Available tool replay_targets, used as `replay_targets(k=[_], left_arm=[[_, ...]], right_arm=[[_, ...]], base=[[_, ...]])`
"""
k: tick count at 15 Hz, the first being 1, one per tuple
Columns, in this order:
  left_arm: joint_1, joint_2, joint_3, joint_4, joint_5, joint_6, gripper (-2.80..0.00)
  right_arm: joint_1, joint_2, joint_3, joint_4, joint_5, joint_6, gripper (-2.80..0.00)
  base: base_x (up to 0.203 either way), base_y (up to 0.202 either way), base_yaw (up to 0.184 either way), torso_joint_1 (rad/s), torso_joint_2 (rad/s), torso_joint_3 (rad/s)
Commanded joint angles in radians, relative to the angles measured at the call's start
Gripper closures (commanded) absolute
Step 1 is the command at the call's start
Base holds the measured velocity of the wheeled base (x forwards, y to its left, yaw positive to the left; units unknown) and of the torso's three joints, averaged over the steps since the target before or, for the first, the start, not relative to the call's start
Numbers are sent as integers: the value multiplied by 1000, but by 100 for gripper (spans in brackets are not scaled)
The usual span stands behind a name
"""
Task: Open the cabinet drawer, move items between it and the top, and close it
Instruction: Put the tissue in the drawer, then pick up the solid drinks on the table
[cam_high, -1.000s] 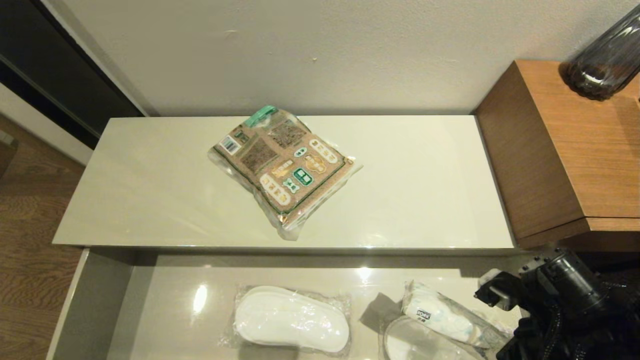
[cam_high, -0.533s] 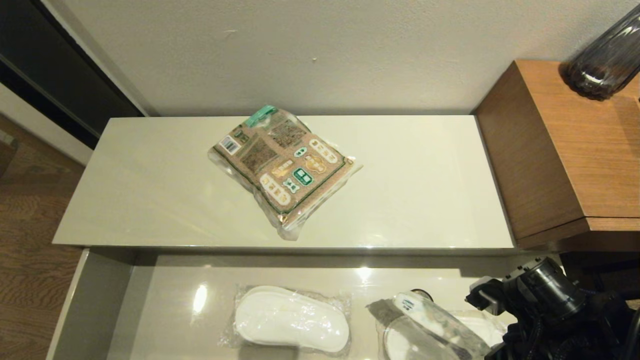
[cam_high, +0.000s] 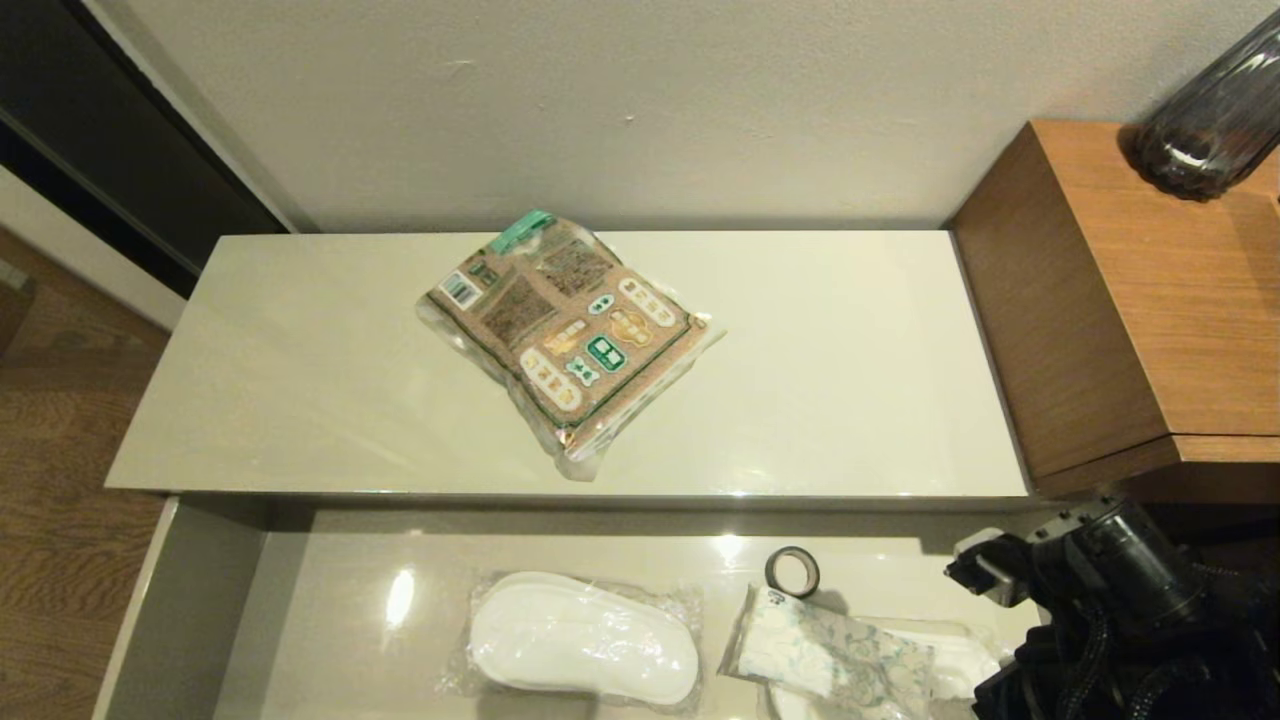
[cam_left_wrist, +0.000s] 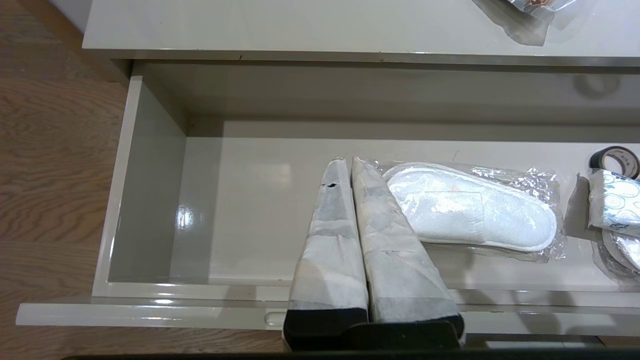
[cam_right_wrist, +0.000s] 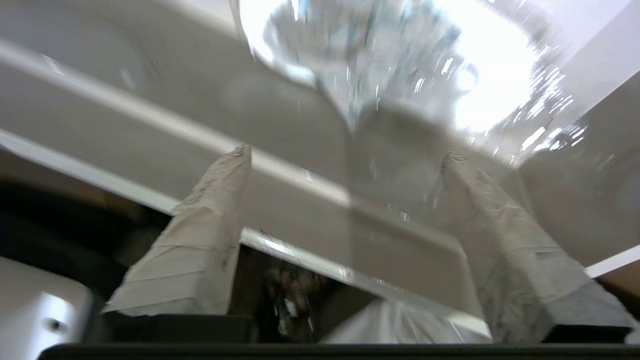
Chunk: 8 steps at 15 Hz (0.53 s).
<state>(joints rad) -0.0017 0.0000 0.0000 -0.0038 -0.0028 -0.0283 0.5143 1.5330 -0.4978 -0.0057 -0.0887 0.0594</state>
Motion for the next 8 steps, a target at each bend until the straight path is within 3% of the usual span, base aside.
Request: replay_targets(k=[1, 2, 5, 8], left_arm=[[0, 2, 0, -1, 0, -1, 0], [0, 2, 0, -1, 0, -1, 0], [0, 2, 0, -1, 0, -1, 0], [1, 2, 0, -1, 0, -1, 0]], right_arm=[[2, -140, -36, 25, -11, 26, -280], [2, -178, -62, 72, -33, 51, 0], [-1, -429, -187, 274, -77, 134, 0], [-53, -558, -455, 590, -95, 176, 0]], base=[[0, 0, 0, 0, 0, 0], [0, 0, 0, 0, 0, 0], [0, 0, 0, 0, 0, 0], [0, 0, 0, 0, 0, 0]])
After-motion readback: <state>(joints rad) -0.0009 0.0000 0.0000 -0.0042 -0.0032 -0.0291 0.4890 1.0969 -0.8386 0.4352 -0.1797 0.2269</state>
